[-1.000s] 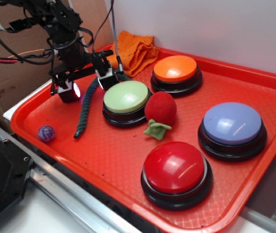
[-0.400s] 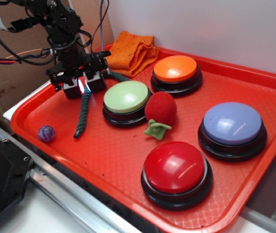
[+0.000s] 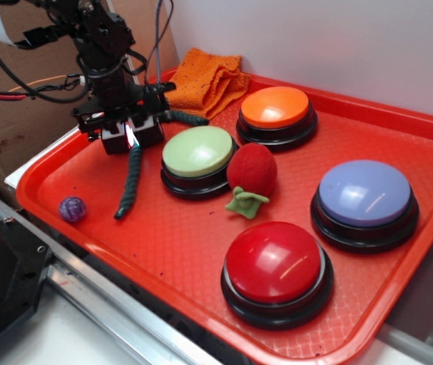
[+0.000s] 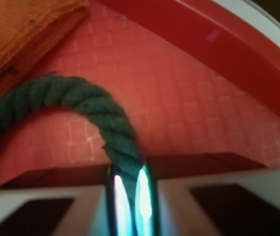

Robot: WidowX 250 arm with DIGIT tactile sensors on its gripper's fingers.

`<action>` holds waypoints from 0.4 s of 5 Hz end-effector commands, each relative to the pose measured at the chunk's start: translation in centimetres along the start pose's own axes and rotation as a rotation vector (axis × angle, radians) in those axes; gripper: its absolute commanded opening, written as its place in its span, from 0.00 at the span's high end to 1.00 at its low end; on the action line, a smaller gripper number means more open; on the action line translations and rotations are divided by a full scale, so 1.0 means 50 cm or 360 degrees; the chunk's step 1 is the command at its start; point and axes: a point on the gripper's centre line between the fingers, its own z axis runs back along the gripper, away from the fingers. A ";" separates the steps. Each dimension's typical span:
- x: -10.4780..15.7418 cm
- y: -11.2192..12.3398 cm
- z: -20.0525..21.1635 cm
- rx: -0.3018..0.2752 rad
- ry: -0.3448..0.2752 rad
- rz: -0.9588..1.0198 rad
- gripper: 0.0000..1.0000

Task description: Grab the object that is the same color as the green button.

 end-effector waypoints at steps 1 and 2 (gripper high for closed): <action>0.018 -0.014 0.160 -0.0064 0.0021 -0.0377 1.00; 0.001 -0.023 0.243 -0.0110 0.0095 -0.0673 1.00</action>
